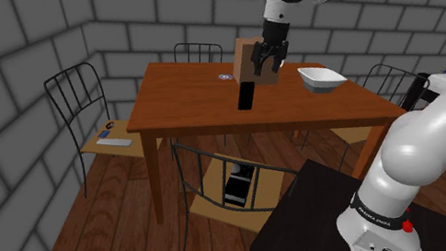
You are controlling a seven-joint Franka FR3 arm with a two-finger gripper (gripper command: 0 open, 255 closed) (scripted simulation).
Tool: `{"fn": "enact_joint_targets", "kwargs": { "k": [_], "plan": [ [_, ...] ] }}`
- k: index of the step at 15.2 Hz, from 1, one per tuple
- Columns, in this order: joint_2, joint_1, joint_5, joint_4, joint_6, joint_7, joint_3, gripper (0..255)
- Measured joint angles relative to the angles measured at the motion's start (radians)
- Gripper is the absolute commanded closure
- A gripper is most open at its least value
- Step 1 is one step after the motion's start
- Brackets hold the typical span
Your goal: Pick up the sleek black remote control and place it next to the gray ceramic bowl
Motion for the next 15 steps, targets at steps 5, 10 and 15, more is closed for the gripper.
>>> {"fn": "enact_joint_targets", "kwargs": {
  "k": [5, 10, 15],
  "plan": [
    [0.167, -0.021, -0.006, 0.086, 0.081, -0.011, -0.034, 0],
    [0.339, -0.05, 0.002, 0.21, 0.125, -0.039, -0.076, 0],
    [0.51, -0.08, 0.023, 0.343, 0.161, -0.061, -0.107, 0]
  ]
}}
